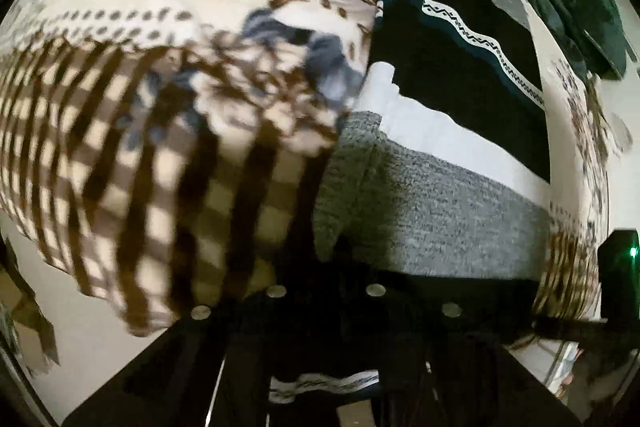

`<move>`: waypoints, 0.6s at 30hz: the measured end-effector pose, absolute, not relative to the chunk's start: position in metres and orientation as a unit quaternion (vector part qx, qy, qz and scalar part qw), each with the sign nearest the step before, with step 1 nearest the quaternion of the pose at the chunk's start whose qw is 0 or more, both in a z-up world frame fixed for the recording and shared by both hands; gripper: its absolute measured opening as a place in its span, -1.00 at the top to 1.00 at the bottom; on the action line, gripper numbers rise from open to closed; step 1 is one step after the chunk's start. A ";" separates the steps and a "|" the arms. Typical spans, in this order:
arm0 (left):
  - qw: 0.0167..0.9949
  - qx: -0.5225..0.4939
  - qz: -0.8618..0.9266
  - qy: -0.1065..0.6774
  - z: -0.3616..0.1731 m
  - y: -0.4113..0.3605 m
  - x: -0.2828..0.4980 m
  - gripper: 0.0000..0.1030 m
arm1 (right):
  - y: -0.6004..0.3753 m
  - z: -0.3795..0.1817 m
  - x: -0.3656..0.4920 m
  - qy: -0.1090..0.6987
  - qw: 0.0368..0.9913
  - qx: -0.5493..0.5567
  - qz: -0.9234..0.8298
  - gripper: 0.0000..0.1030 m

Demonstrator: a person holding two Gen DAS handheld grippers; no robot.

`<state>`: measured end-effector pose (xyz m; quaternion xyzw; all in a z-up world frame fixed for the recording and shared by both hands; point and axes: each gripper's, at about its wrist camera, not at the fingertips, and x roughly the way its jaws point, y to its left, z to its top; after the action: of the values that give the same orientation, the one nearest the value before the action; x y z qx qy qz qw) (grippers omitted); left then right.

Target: Fold small clothes

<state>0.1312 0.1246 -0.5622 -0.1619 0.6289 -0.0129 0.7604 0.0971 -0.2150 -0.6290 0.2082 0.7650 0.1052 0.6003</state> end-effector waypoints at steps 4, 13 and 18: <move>0.737 -0.243 -0.068 0.627 -0.551 0.168 0.104 0.64 | -0.225 -0.620 0.085 0.760 0.590 0.248 0.114 0.68; 0.662 -0.329 -0.121 0.663 -0.596 0.182 0.060 -0.31 | -0.266 -0.654 0.066 0.789 0.518 0.276 0.180 -0.11; 0.646 -0.352 -0.137 0.664 -0.600 0.175 0.061 -0.22 | -0.260 -0.669 0.060 0.790 0.511 0.278 0.196 -0.13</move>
<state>0.0608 0.1753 -0.5999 -0.3523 0.6636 -0.1368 0.6456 0.0598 -0.2603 -0.6694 0.2777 0.7896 0.1959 0.5109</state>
